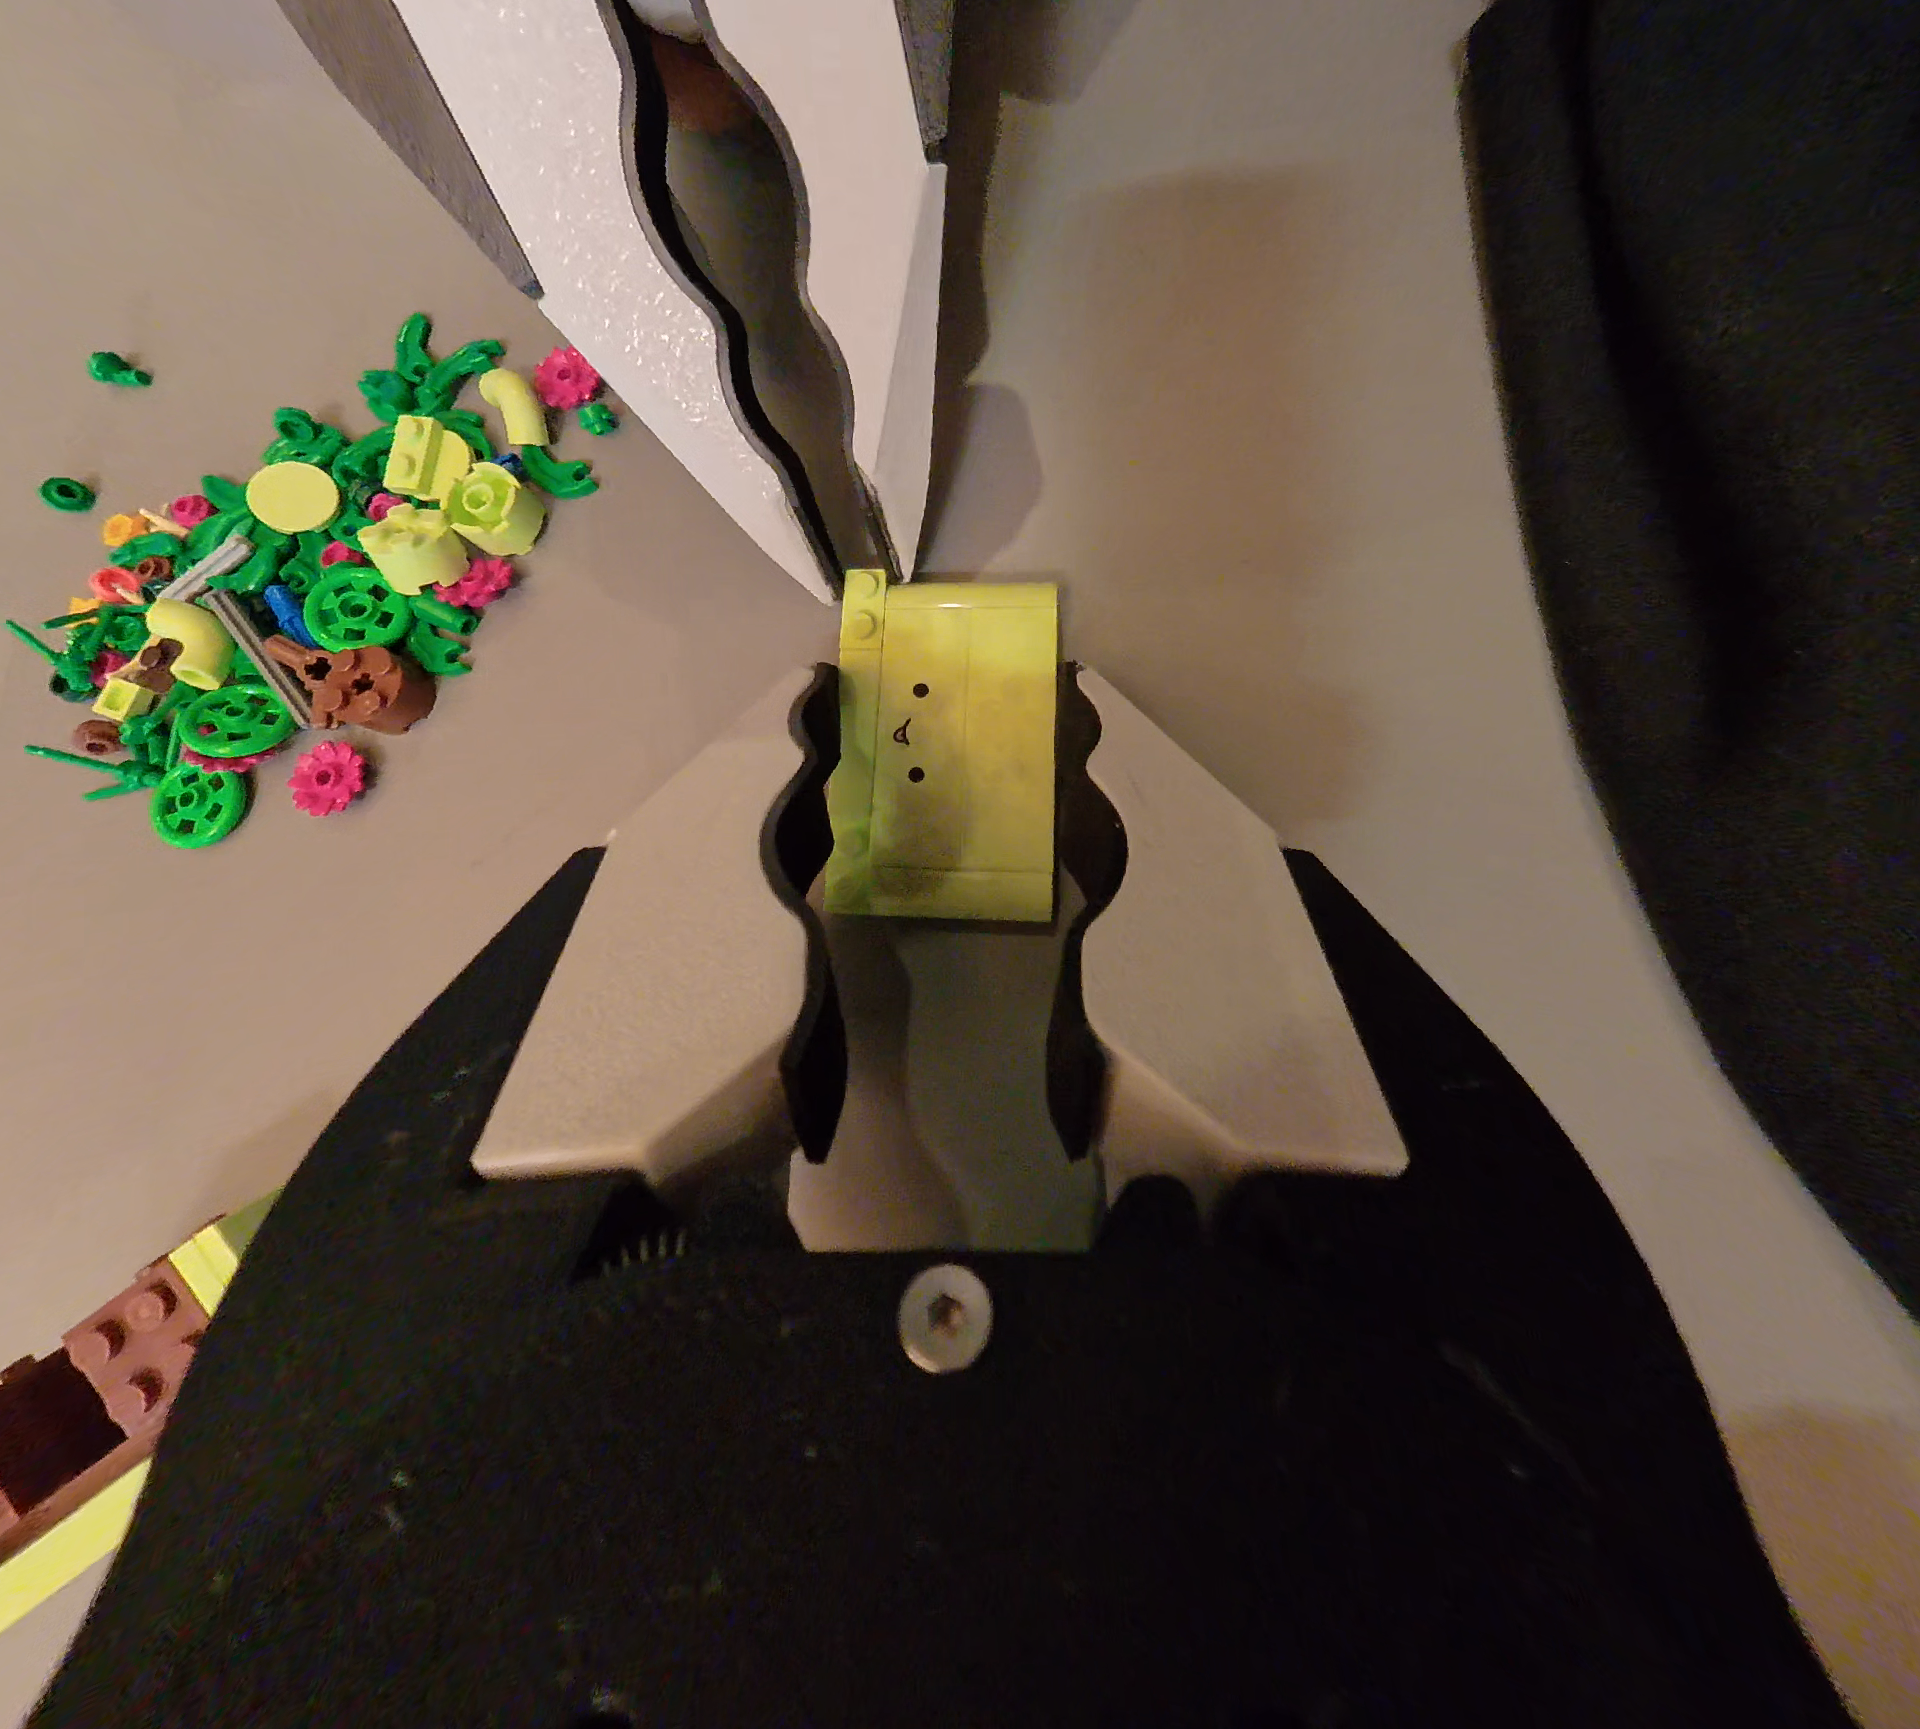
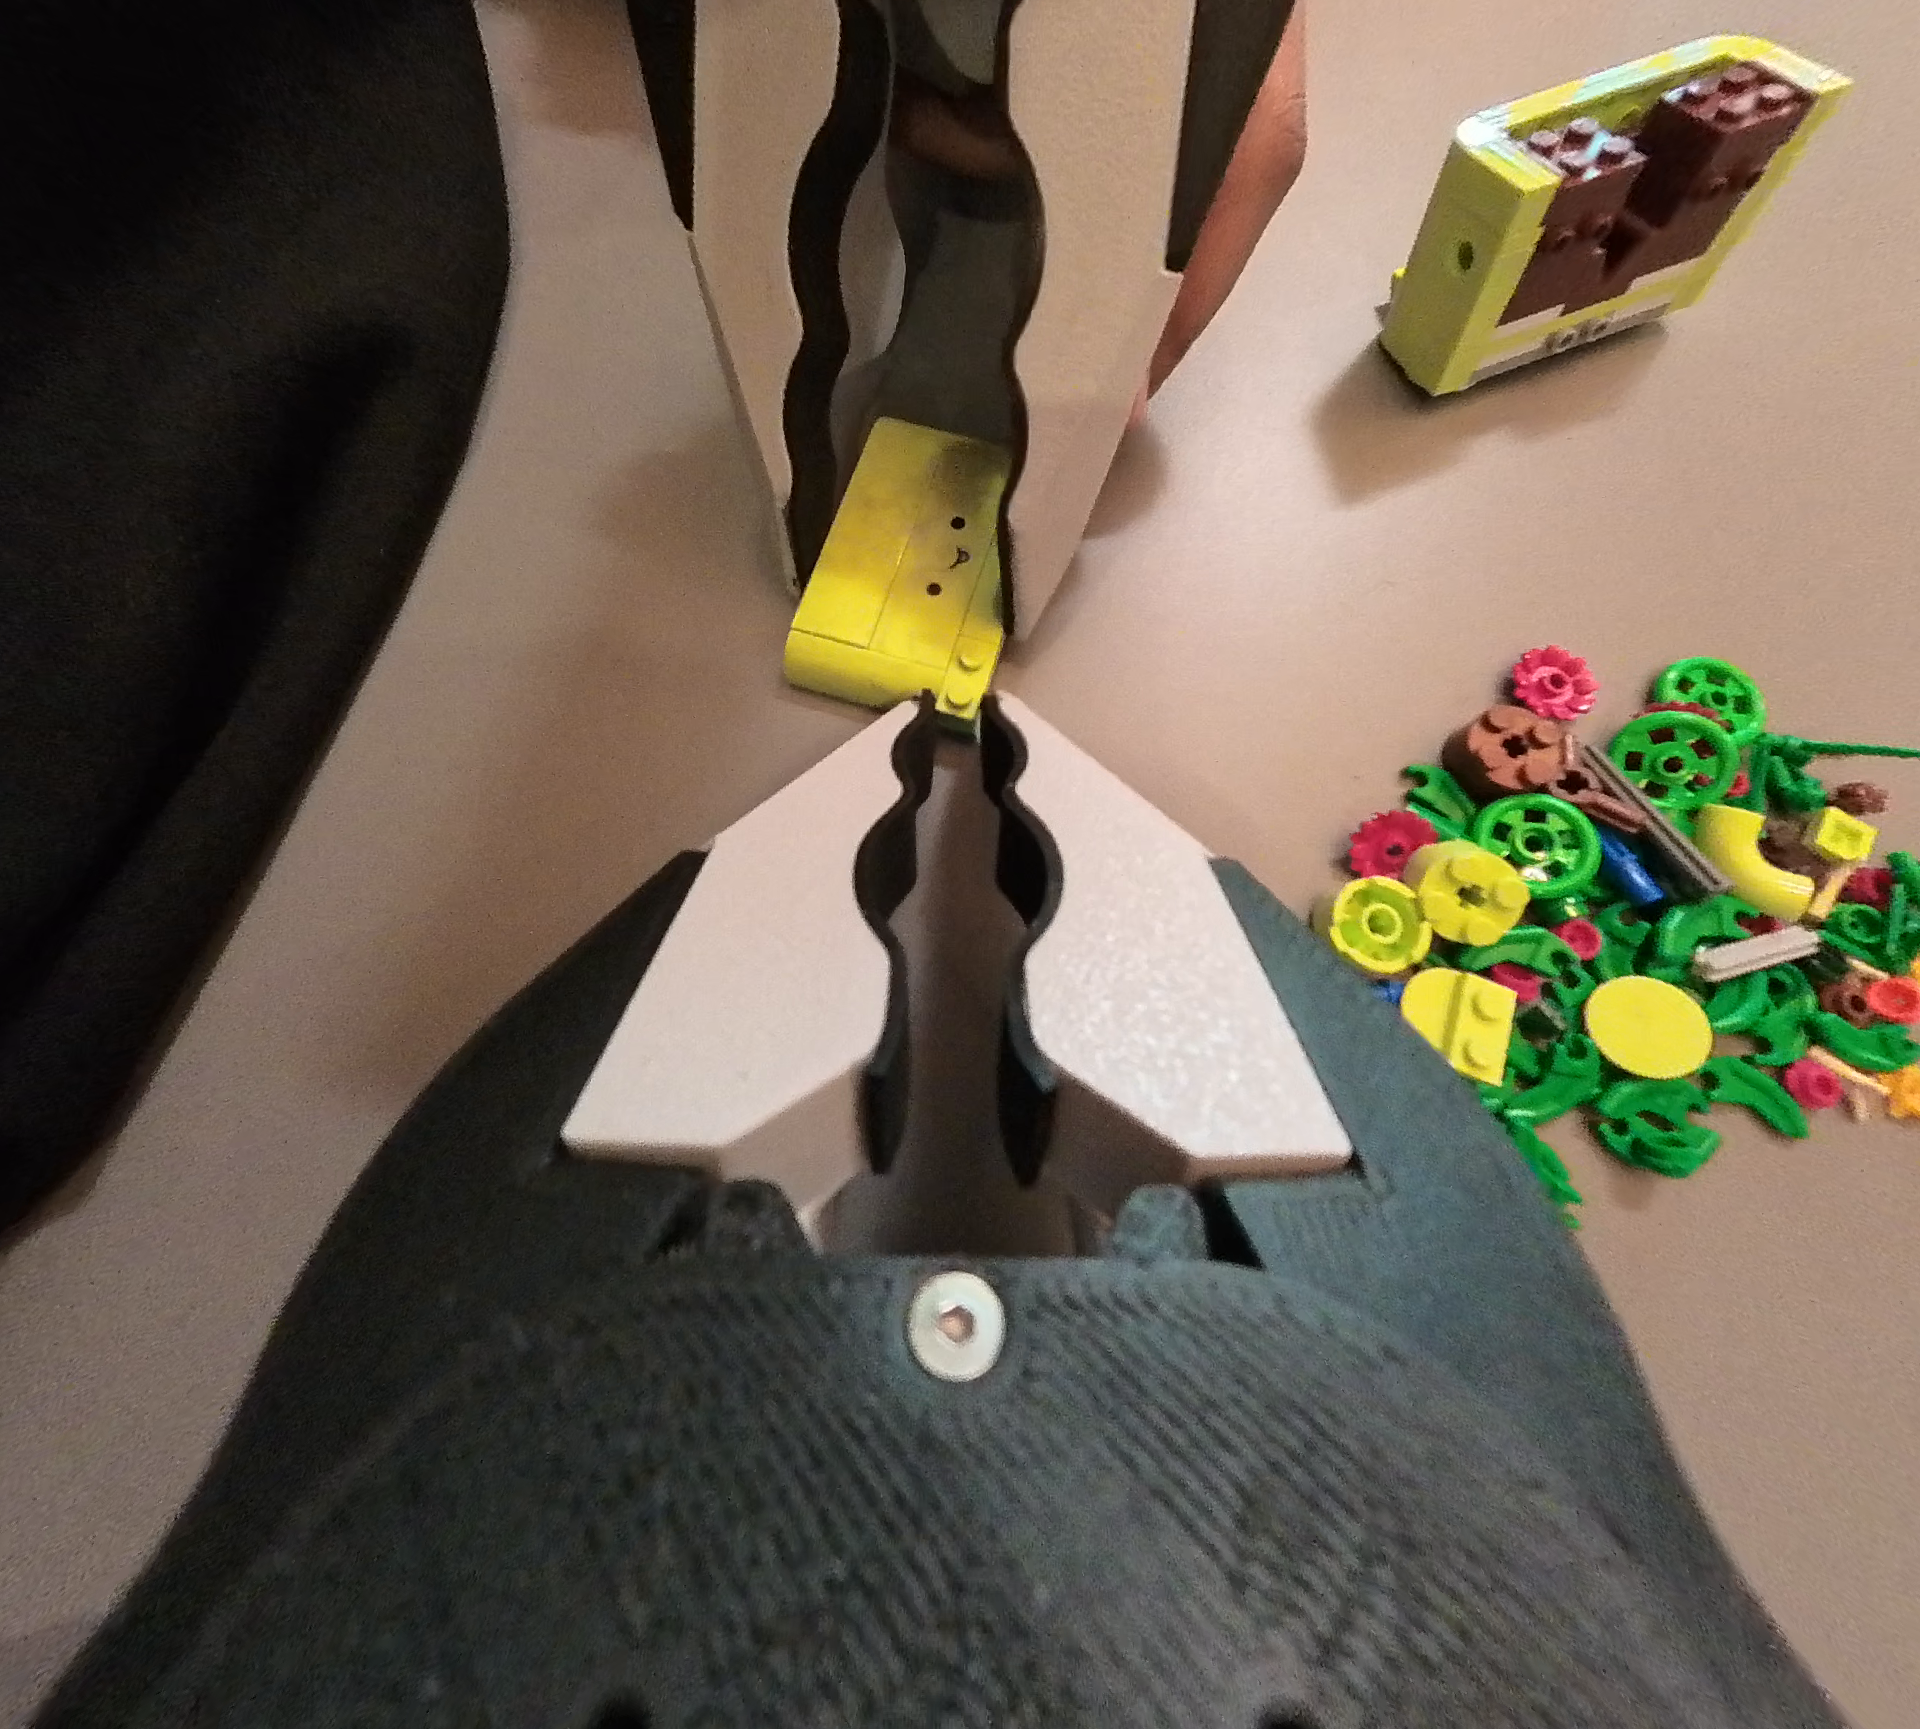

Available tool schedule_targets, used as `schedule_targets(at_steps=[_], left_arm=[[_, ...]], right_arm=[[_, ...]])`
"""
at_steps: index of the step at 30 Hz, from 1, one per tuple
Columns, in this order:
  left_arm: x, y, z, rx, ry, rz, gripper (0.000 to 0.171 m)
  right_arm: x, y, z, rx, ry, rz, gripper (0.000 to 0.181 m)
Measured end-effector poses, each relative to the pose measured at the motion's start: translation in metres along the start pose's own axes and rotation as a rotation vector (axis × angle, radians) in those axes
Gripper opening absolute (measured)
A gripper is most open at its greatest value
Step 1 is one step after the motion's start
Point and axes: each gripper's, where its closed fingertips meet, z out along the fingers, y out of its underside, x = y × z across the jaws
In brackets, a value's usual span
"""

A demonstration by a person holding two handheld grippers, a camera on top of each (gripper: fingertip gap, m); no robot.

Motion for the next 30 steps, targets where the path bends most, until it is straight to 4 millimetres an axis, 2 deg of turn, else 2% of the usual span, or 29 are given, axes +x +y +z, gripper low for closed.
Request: schedule_targets(at_steps=[4,11,30], left_arm=[[0.0015,-0.0002,-0.0004,0.002,0.009,0.003,0.040],[0.0021,0.0000,-0.0006,0.001,0.009,0.002,0.040],[0.0028,0.0018,-0.0008,-0.007,0.000,-0.002,0.041]], right_arm=[[-0.0011,-0.0024,0.0009,0.004,0.022,-0.023,0.006],[-0.0013,-0.0028,0.0013,0.007,-0.003,0.075,0.005],[-0.0013,-0.0049,-0.0006,0.035,-0.043,0.186,0.005]])
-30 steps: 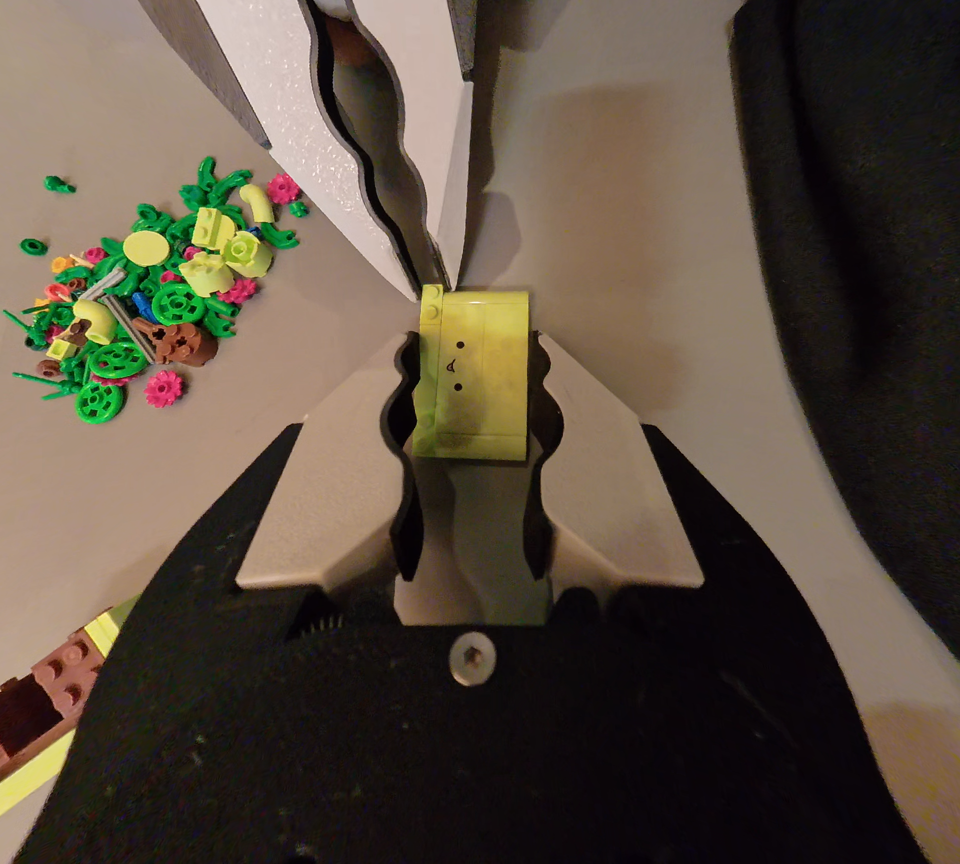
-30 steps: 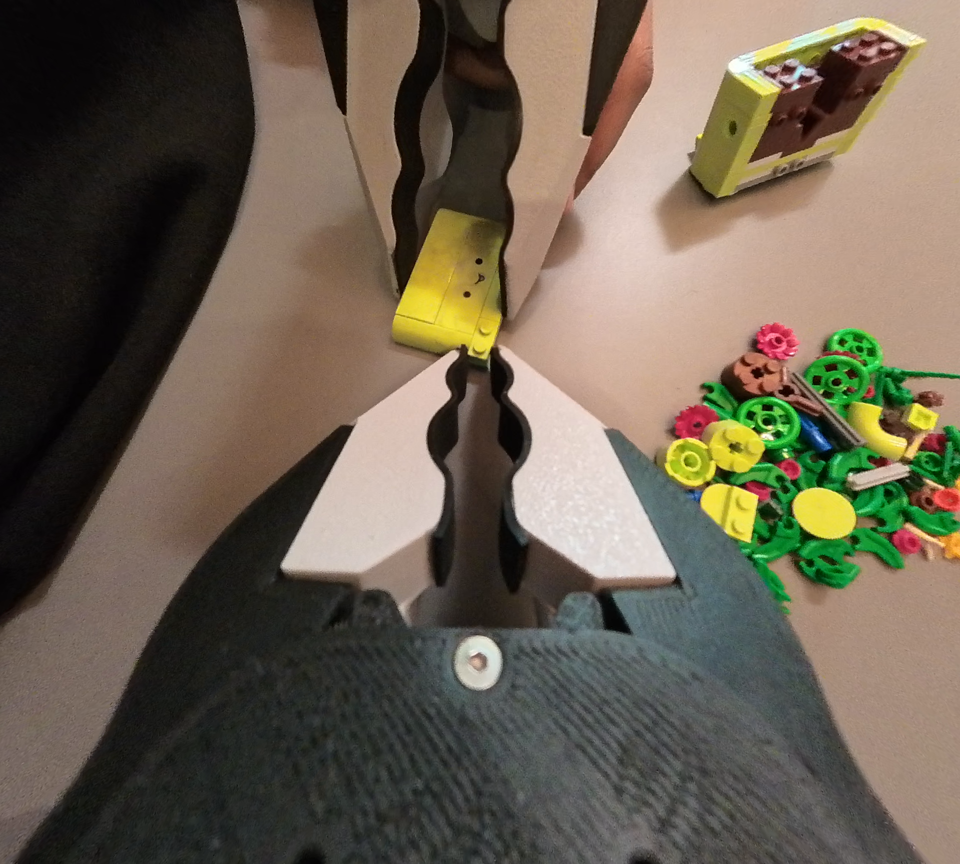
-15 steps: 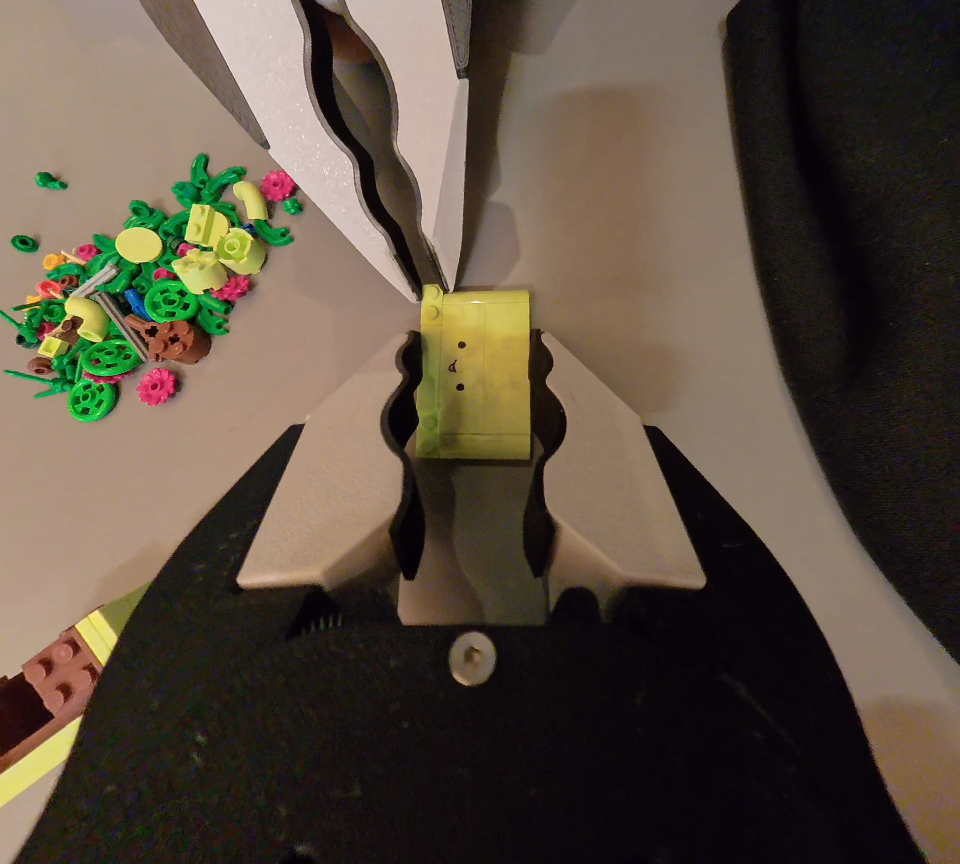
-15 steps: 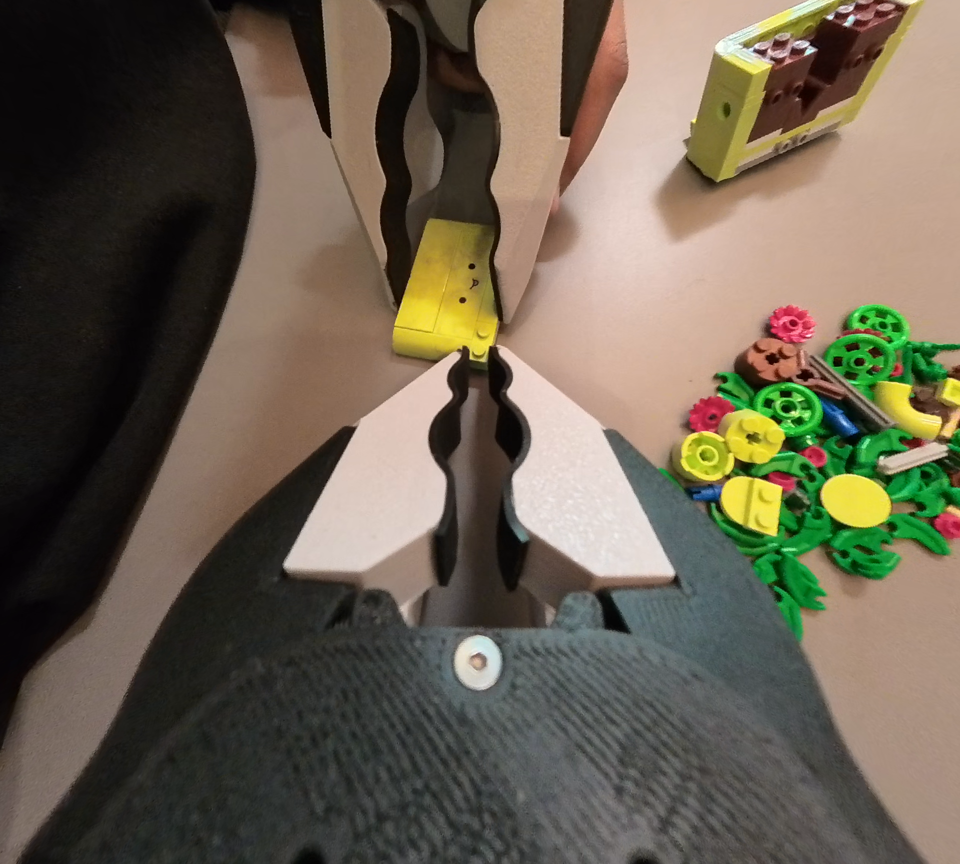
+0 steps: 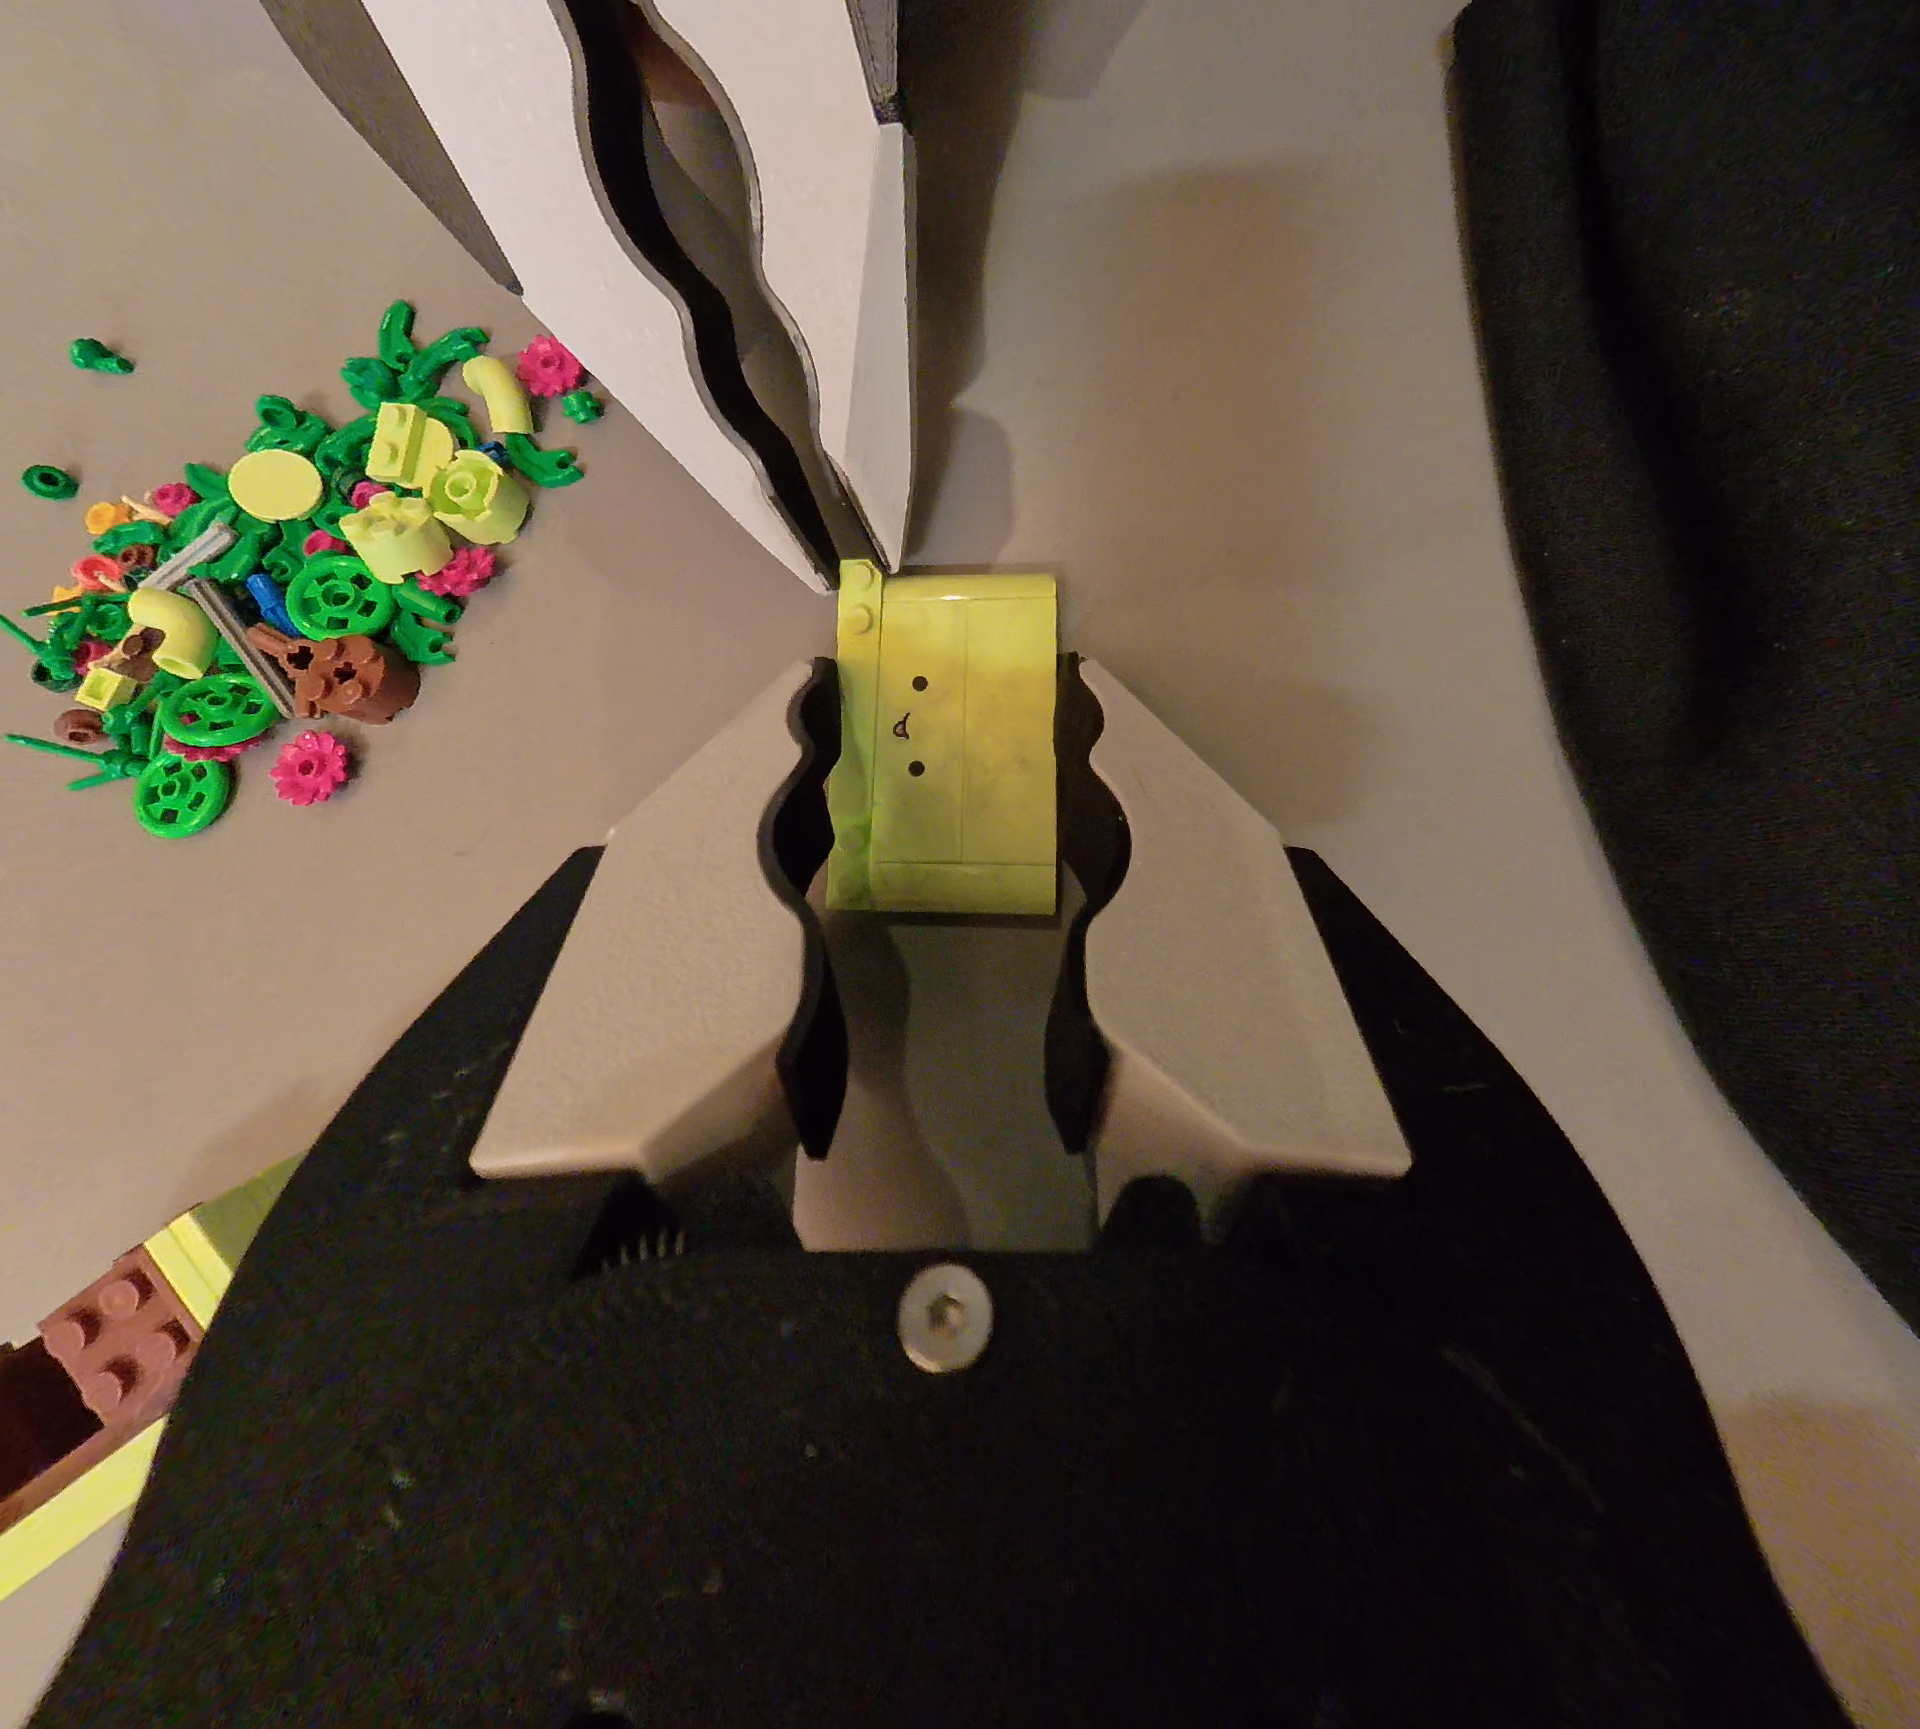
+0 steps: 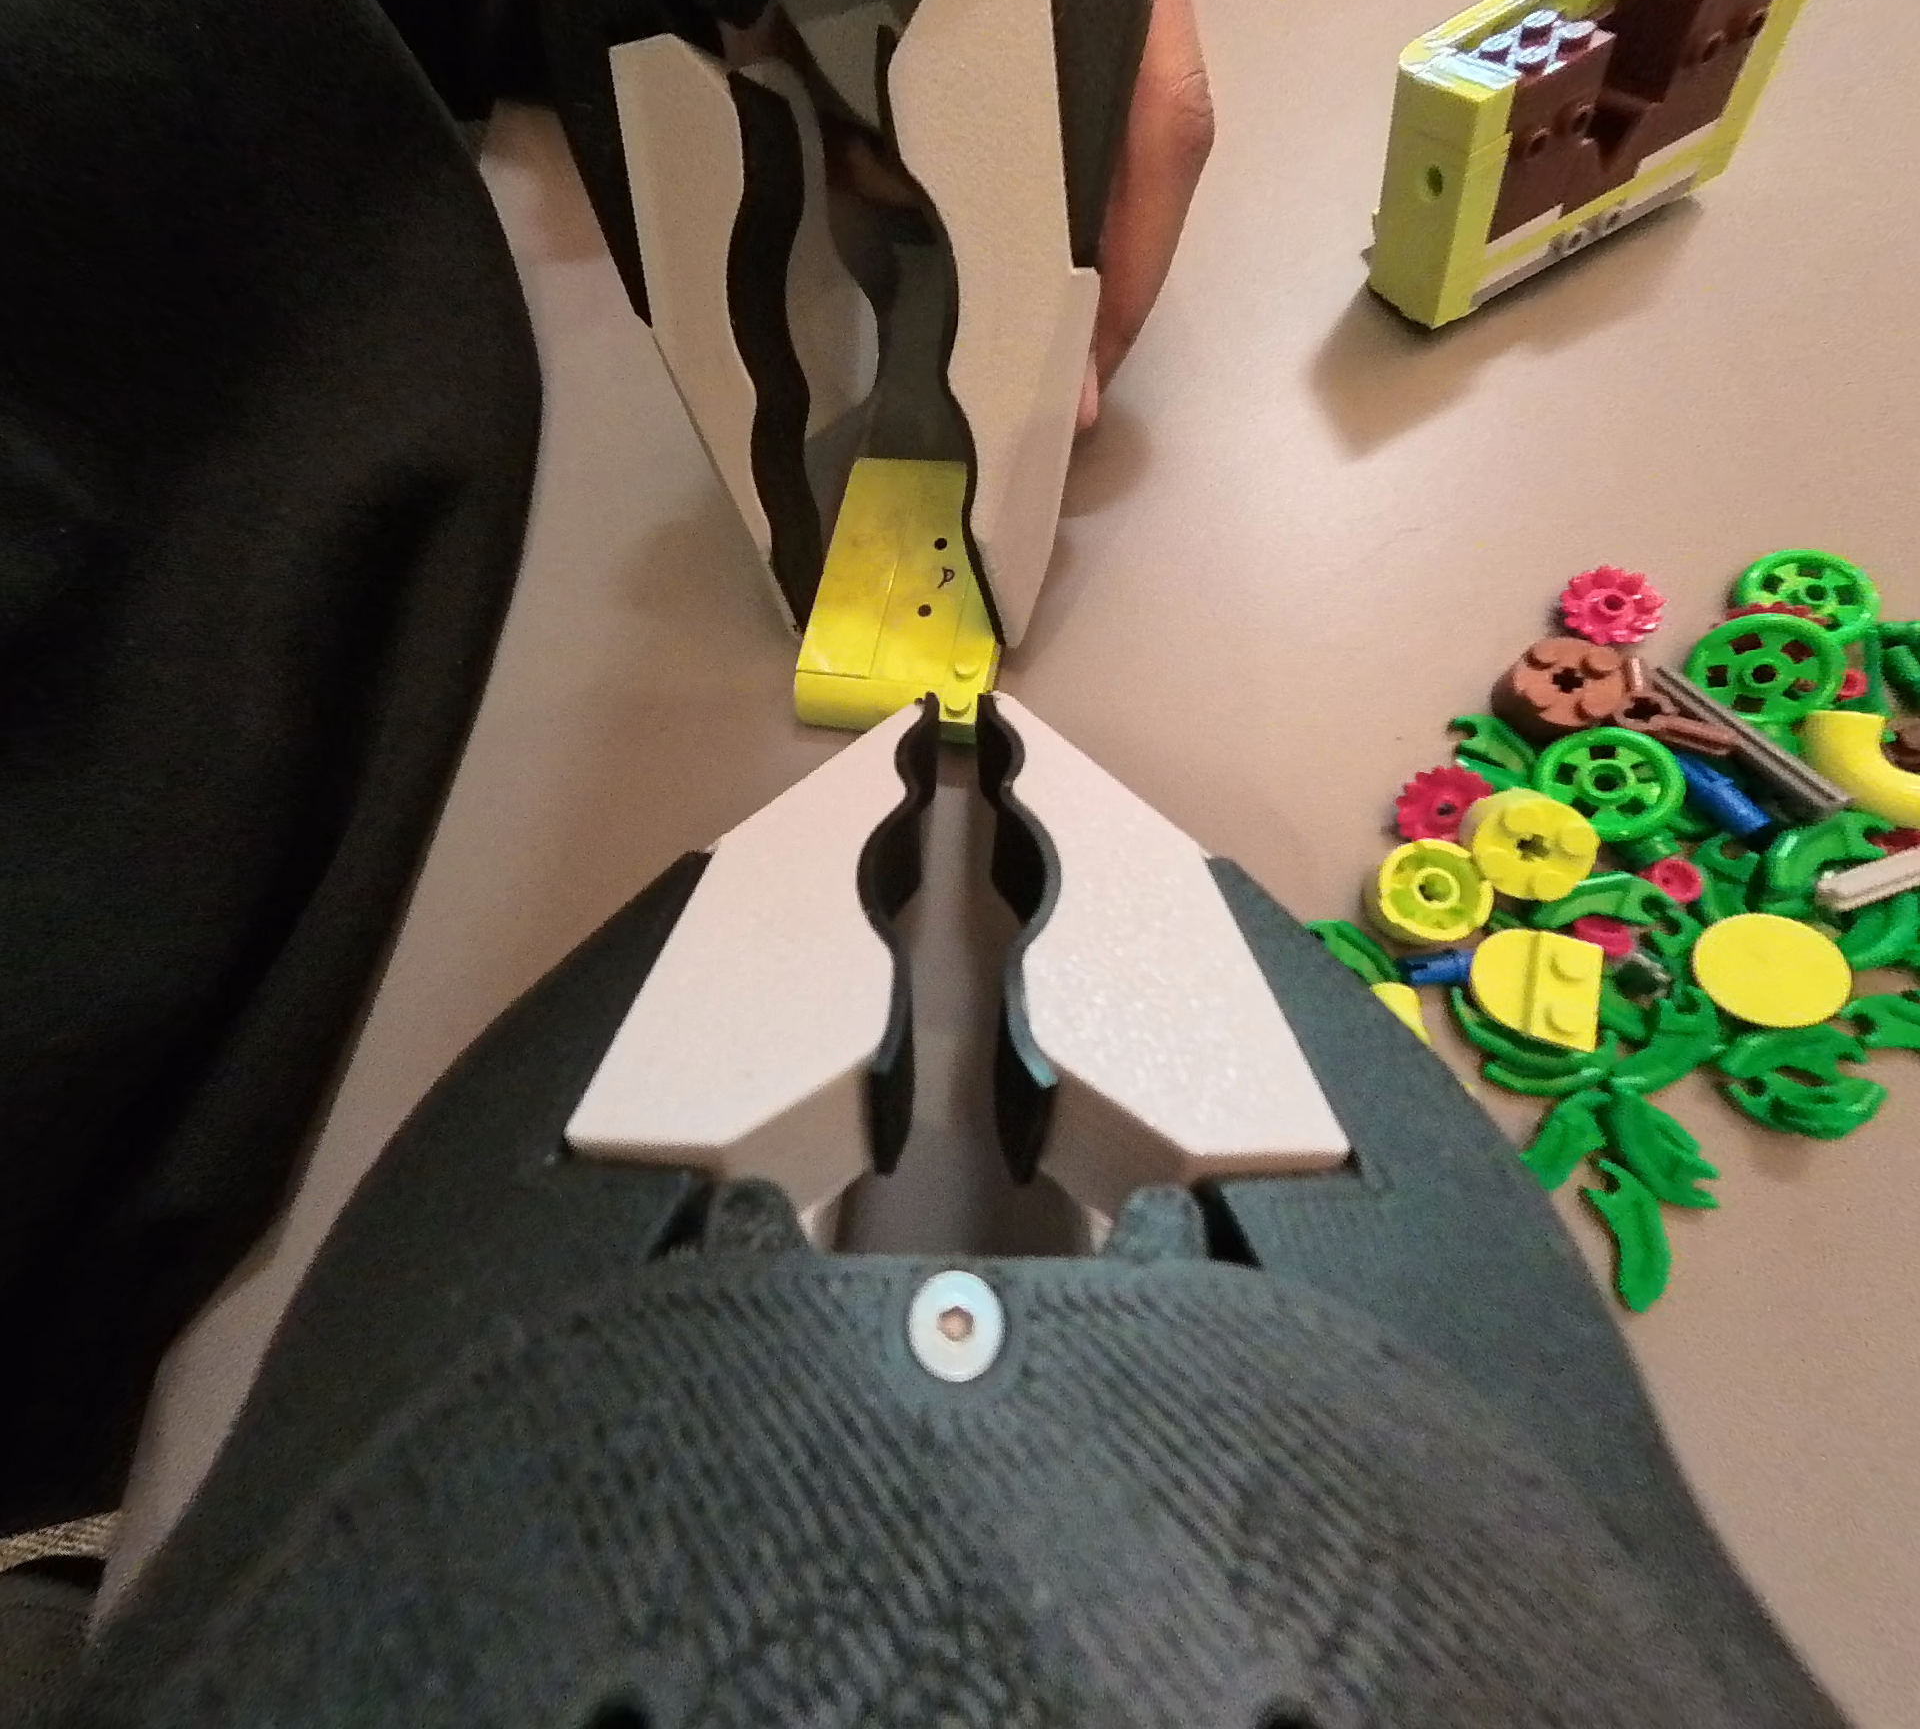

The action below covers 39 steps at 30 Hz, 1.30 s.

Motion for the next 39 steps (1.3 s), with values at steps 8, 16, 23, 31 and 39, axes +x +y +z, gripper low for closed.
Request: schedule_targets(at_steps=[8,16,23,31,39], left_arm=[[-0.001,0.000,0.000,-0.001,-0.010,0.003,0.041],[-0.001,0.000,0.000,-0.001,-0.008,0.000,0.041],[-0.001,0.000,0.000,-0.001,-0.010,0.001,0.041],[-0.001,0.000,0.000,0.001,-0.009,0.005,0.041],[-0.001,0.000,0.000,0.000,-0.009,0.005,0.041]], right_arm=[[0.001,-0.004,-0.003,0.033,-0.011,0.040,0.000],[0.003,-0.013,-0.014,0.129,0.031,0.056,0.016],[0.000,0.000,0.002,0.004,0.052,0.012,0.013],[0.001,0.001,0.001,-0.006,0.053,-0.008,0.006],[-0.010,-0.030,-0.014,0.205,-0.122,0.192,0.005]])
